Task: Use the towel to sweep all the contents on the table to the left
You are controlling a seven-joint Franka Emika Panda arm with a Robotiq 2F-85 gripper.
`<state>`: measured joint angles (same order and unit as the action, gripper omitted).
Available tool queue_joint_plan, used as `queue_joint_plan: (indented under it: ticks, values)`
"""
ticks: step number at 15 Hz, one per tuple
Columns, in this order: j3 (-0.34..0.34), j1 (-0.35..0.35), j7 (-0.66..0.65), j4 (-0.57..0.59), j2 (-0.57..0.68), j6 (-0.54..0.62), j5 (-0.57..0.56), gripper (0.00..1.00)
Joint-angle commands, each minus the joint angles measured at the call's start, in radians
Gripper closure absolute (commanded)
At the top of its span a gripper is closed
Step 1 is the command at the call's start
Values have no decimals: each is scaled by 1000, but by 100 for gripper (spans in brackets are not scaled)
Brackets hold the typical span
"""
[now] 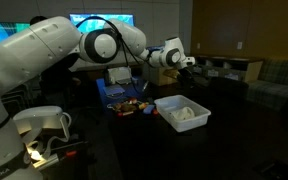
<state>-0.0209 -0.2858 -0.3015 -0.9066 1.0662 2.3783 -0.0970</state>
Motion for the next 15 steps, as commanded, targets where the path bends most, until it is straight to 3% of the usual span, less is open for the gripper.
queue_joint_plan:
  ticks: [1,7,12,15]
  values:
    - [-22,30,72,-41,-82,-118,-25,0]
    - [-45,98,213,-239,-290,-415,-23,0]
    - [-33,160,208,-481,-476,-511,-28,0]
    - [-26,186,190,-628,-572,-497,-10,0]
